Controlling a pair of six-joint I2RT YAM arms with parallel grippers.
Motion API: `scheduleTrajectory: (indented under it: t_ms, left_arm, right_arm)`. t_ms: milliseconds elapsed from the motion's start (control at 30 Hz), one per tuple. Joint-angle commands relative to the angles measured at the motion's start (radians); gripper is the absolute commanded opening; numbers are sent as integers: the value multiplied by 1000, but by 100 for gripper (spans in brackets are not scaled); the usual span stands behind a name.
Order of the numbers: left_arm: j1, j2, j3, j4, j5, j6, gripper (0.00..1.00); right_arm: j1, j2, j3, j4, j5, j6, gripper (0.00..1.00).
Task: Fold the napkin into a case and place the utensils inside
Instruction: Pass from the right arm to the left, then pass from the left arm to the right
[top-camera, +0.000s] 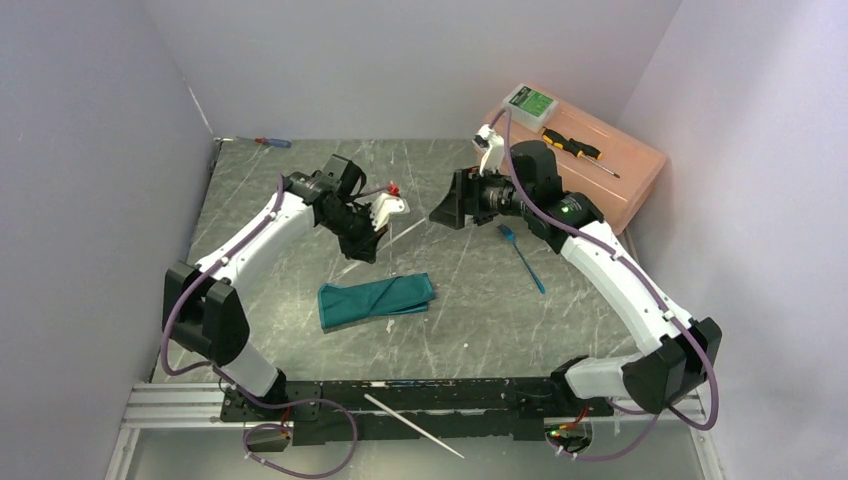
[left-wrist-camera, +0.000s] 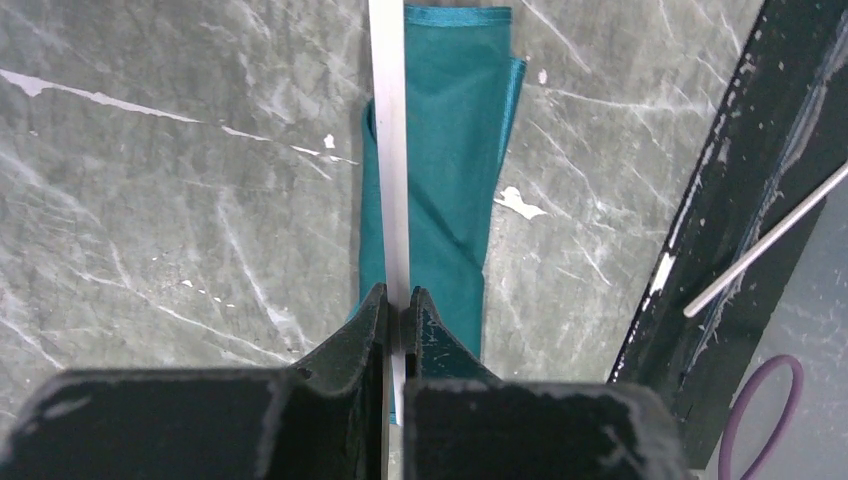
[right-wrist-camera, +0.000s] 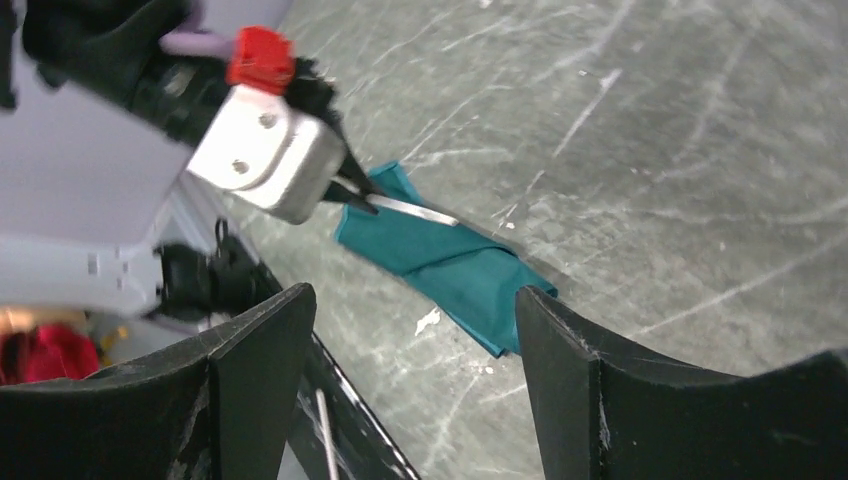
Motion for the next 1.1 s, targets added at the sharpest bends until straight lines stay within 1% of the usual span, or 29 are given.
scheduleTrajectory:
  t_ms: [0, 100, 167, 233, 300, 333, 400, 433, 500, 600, 667, 733, 867, 967, 1067]
  left_arm:
    - [-18, -74, 13, -87, 61, 136, 3]
    - [-51, -123, -10, -102, 77, 182, 3]
    - [-79, -142, -17, -127, 54, 215, 3]
    - [-96, -152, -20, -145, 21, 240, 3]
    - [-111, -169, -37, -150, -20, 270, 3]
    - [-120, -178, -45, -152, -54, 282, 3]
    - [-139, -192, -57, -151, -102, 304, 3]
    - [-149, -197, -59, -149, -121, 311, 3]
    - [-164, -203, -57, -150, -159, 325, 3]
    - [-191, -212, -59, -153, -236, 368, 3]
    - [-219, -224, -81, -126, -317, 401, 3]
    - [-233, -232, -87, -112, -375, 426, 3]
    - [-252, -248, -75, -87, -438, 442, 3]
    - [-270, -264, -82, -85, -470, 462, 3]
    - [-287, -273, -96, -78, -506, 470, 3]
  right_arm:
    - [-5, 23, 96, -68, -279, -335, 77]
    - [-15, 96, 136, -62, -402, -363, 71]
    - [-15, 162, 203, -139, -461, -407, 67]
    - [-16, 220, 278, -234, -530, -476, 66]
    - [-13, 261, 344, -292, -569, -495, 64]
    - [-10, 279, 360, -315, -580, -504, 63]
    - [-8, 295, 358, -322, -582, -483, 55]
    - [-8, 300, 352, -327, -594, -478, 53]
    - [9, 306, 340, -345, -627, -483, 54]
    - [58, 302, 299, -335, -614, -470, 57]
    - [89, 301, 261, -305, -619, -442, 58]
    - [120, 307, 227, -278, -582, -401, 58]
    - [158, 349, 199, -279, -556, -372, 52]
    - [188, 377, 216, -300, -542, -376, 52]
    - [206, 386, 213, -274, -551, -356, 52]
